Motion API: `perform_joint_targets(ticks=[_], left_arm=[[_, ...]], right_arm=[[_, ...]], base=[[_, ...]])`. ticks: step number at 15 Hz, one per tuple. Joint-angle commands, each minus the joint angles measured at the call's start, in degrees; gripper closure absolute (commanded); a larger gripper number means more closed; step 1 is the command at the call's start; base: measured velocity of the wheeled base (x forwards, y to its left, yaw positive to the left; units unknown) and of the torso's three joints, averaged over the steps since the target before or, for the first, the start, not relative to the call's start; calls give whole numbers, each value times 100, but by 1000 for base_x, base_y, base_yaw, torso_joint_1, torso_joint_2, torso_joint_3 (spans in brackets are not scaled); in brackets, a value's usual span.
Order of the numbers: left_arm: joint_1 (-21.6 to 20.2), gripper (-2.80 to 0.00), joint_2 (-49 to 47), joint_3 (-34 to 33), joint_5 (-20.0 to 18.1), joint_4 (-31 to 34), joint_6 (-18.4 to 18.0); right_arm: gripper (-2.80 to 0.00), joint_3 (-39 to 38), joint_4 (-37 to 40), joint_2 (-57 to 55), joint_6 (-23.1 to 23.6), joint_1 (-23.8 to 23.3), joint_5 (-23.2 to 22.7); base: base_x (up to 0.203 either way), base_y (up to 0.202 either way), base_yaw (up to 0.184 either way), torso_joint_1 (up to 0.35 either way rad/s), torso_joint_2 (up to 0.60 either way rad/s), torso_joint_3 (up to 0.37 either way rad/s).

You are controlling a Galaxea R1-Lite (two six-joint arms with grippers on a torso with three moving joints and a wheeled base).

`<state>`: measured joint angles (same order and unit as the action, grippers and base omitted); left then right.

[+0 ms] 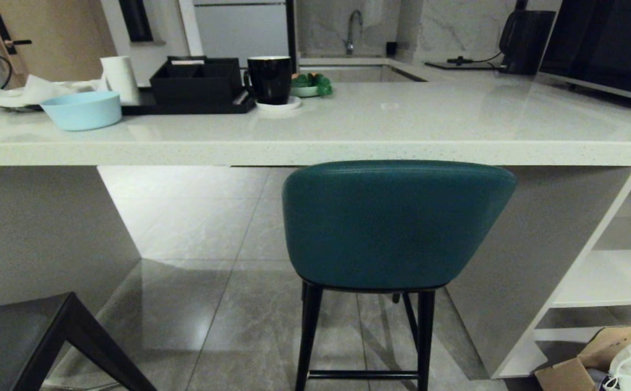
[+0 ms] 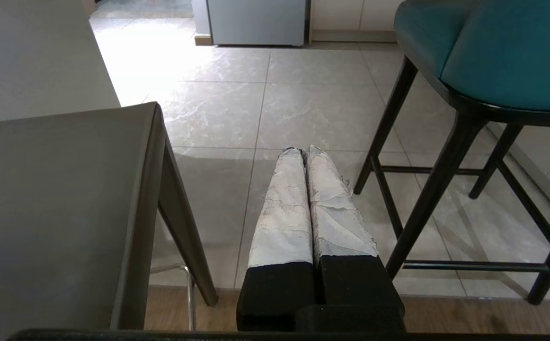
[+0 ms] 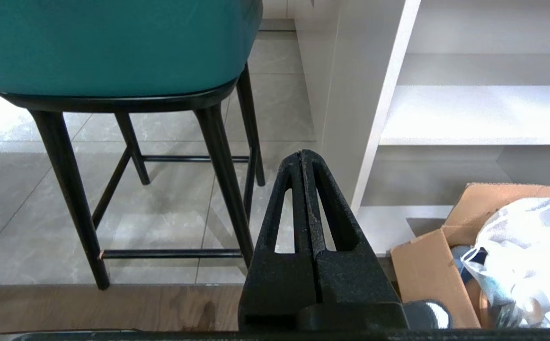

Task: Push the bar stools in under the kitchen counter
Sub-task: Push the gray chair back under the dining table

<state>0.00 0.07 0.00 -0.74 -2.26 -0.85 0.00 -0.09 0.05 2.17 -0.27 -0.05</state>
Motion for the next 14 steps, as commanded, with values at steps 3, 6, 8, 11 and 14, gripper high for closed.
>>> perform_joint_targets(ticks=[3, 6, 8, 11, 14], left_arm=[[0, 0, -15, -97, -5, -3, -3], [0, 0, -10, -88, -5, -3, -4], [0, 0, -7, -89, -5, -3, -3], [0, 0, -12, -97, -5, -3, 6], [0, 0, -16, -97, -5, -3, 6]], right_arm=[[0, 0, 0, -5, -6, 0, -4], [0, 0, 0, -5, -6, 0, -4], [0, 0, 0, -5, -6, 0, -4], [0, 0, 0, -1, -6, 0, -4], [0, 0, 0, -5, -15, 0, -4]], base=[[-136, 0, 2, 6, 1, 4], [-199, 0, -2, -1, 2, 2], [-199, 0, -2, -2, 5, 3], [-199, 0, -4, 1, 1, 3], [-197, 0, -3, 4, 2, 1]])
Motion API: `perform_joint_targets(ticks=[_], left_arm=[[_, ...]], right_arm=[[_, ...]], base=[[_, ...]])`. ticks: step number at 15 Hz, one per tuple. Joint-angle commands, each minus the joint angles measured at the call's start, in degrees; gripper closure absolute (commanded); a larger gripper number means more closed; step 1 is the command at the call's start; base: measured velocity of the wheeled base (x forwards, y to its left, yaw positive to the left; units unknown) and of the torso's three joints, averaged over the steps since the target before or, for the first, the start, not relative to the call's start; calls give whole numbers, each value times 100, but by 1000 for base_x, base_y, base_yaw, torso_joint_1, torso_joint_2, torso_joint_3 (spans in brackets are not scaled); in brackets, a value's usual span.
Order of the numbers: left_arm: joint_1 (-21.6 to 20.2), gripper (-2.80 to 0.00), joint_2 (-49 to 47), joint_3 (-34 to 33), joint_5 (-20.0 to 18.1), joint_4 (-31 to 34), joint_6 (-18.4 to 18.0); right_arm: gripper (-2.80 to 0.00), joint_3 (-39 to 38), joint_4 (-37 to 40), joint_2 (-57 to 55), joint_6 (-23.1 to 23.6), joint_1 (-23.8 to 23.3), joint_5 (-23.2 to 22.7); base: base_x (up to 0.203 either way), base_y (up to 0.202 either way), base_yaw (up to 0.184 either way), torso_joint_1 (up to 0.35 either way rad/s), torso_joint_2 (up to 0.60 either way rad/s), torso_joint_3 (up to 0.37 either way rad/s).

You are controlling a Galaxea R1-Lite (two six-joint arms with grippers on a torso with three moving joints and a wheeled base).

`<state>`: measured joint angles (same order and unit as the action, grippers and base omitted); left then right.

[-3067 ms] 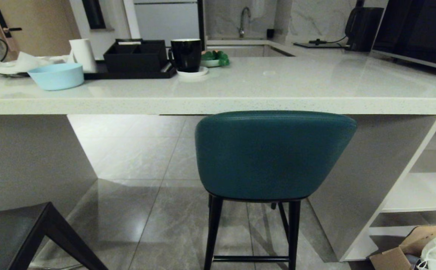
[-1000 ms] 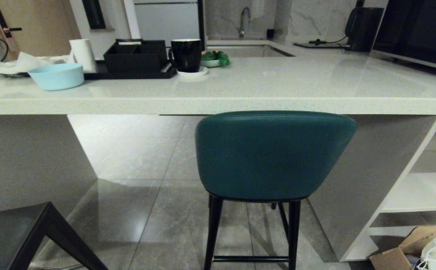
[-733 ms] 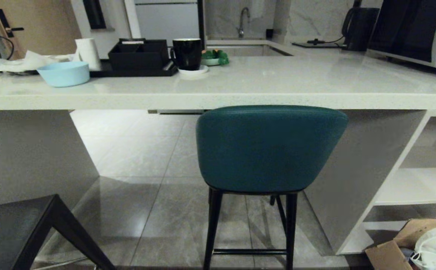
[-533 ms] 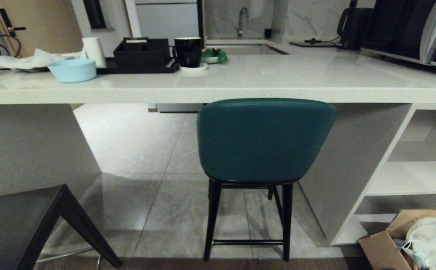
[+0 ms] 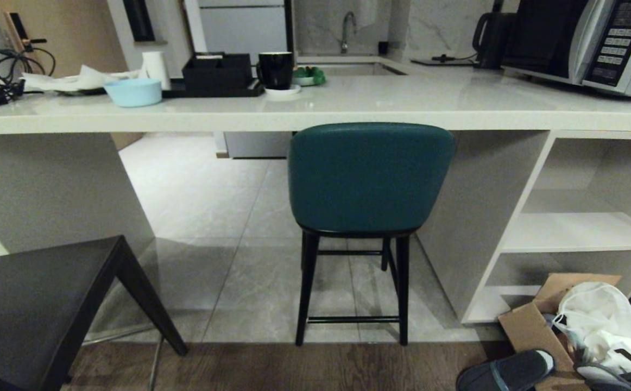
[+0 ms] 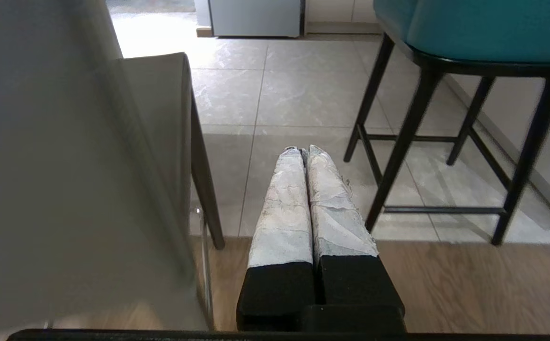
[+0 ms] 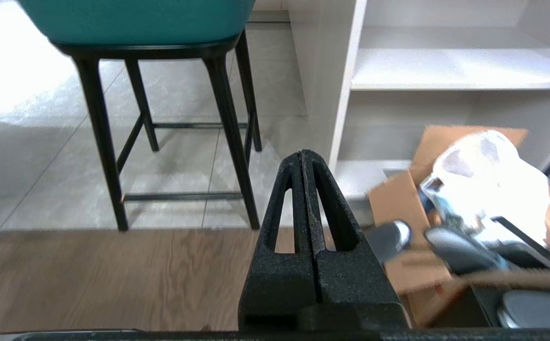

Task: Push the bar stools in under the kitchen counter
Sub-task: Push the gray chair back under the dining table

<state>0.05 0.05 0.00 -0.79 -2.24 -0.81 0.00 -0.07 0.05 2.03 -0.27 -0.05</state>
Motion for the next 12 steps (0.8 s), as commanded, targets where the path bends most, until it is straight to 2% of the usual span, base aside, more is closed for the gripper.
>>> perform_joint_targets(ticks=[1, 10, 12], left_arm=[[-5, 0, -14, -97, 0, -4, 2], [-1, 0, -5, -97, 0, -4, 7], [-5, 0, -5, -105, 9, -13, 10]], right_arm=[[0, 0, -1, -5, -1, 0, -4], [0, 0, -1, -5, -27, 0, -4], [0, 0, -1, -5, -27, 0, 5]], base=[[-199, 0, -3, 2, 2, 2], [-198, 0, -2, 3, 2, 4], [-69, 0, -3, -2, 1, 0]])
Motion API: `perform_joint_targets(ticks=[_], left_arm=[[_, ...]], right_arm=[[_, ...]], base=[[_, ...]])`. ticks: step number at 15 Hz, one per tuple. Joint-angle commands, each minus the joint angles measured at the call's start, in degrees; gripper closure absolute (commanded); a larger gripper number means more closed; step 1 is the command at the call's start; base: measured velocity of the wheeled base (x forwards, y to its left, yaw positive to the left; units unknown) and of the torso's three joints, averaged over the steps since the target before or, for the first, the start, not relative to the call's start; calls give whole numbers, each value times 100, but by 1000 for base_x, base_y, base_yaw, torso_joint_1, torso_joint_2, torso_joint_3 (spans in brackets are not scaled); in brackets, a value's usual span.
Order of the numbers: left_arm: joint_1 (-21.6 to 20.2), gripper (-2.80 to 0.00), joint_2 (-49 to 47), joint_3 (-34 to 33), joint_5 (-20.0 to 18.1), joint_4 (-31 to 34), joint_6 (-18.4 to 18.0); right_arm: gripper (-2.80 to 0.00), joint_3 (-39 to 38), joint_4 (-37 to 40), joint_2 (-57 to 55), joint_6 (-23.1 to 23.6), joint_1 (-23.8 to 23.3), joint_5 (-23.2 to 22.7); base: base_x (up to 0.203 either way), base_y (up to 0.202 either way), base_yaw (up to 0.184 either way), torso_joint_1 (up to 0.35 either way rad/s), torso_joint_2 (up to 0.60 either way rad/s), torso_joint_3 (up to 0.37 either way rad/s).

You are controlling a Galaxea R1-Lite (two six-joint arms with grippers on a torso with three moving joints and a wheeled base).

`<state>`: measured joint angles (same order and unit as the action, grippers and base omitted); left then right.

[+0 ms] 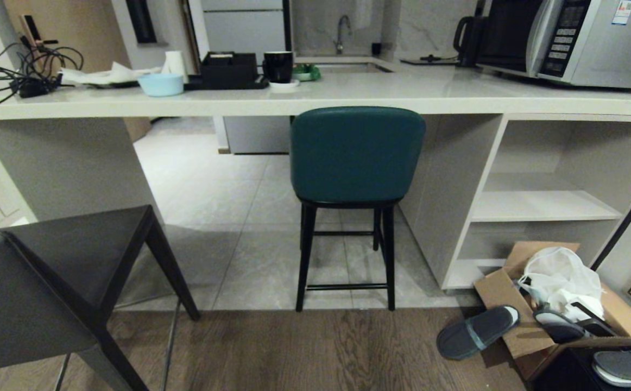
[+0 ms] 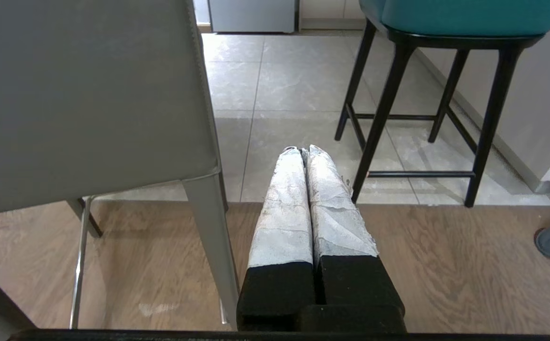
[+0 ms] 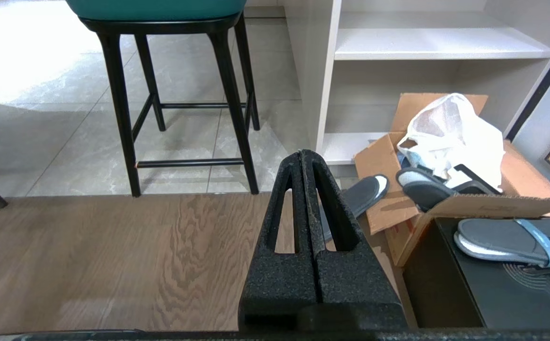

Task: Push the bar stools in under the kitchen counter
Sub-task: Push the gray chair back under the dining table

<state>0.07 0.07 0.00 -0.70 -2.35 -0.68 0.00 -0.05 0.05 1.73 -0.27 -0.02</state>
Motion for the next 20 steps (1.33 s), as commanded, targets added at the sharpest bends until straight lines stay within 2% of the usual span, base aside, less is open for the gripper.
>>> perform_joint_targets(ticks=[1, 9, 20], left_arm=[[-7, 0, -7, -105, -1, -2, -2], [1, 0, -7, -105, -10, -2, -2], [1, 0, -7, -97, -10, -2, -11]], right_arm=[[0, 0, -3, -5, 3, 0, -2], [0, 0, -3, -5, 3, 0, 2], [0, 0, -12, -5, -6, 0, 2]], base=[[0, 0, 0, 0, 0, 0], [0, 14, -2, 0, 0, 1], [0, 197, -2, 2, 1, 2]])
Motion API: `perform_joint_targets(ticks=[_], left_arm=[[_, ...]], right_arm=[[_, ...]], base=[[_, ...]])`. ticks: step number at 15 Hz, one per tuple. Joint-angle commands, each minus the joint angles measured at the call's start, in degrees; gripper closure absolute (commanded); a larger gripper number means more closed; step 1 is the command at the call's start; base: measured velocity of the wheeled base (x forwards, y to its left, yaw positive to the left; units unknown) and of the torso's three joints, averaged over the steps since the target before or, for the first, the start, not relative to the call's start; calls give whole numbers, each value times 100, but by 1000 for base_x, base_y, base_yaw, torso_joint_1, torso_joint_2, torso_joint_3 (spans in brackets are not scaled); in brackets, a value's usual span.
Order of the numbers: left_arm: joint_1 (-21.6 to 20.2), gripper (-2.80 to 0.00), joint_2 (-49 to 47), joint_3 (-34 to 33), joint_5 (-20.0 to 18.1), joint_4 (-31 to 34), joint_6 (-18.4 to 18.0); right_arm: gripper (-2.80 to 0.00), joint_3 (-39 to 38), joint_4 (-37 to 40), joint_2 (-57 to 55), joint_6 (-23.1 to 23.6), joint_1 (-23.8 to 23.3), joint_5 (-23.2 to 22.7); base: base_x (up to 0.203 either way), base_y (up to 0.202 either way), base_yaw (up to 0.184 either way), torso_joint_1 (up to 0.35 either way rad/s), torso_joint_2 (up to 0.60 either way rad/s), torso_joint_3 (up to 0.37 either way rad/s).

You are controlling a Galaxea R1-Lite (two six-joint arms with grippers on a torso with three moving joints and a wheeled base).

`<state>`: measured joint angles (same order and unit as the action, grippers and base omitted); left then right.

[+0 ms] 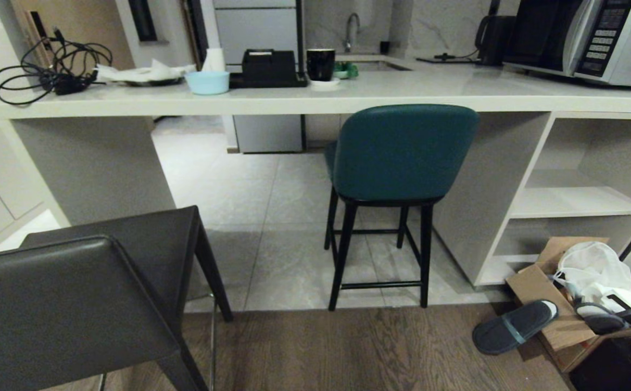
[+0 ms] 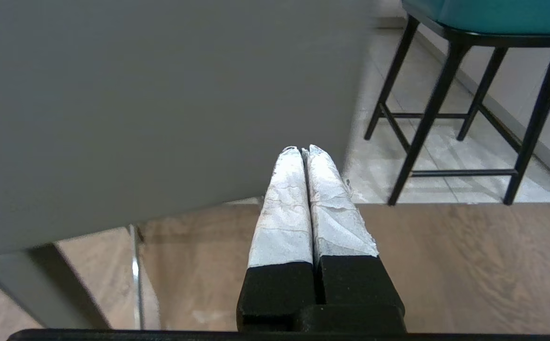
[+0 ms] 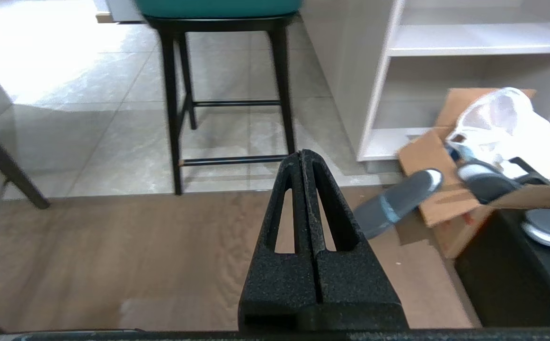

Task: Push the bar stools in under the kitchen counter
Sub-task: Push the gray chair back under the dining table

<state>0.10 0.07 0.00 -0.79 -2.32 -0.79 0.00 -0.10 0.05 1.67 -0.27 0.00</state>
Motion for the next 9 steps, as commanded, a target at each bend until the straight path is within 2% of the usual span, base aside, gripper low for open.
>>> perform_joint_targets(ticks=[1, 7, 9], left_arm=[[-1, 0, -7, -97, 0, -6, 0], [-1, 0, -7, -97, 0, -6, 9], [-1, 0, -7, -97, 0, -6, 9]], right_arm=[[0, 0, -8, -5, 0, 0, 0], [0, 0, -8, -5, -44, 0, 0], [0, 0, -8, -5, -44, 0, 0]], base=[[0, 199, -3, 2, 6, -1], [0, 195, -2, 2, 3, 3], [0, 85, -3, 3, 3, 3]])
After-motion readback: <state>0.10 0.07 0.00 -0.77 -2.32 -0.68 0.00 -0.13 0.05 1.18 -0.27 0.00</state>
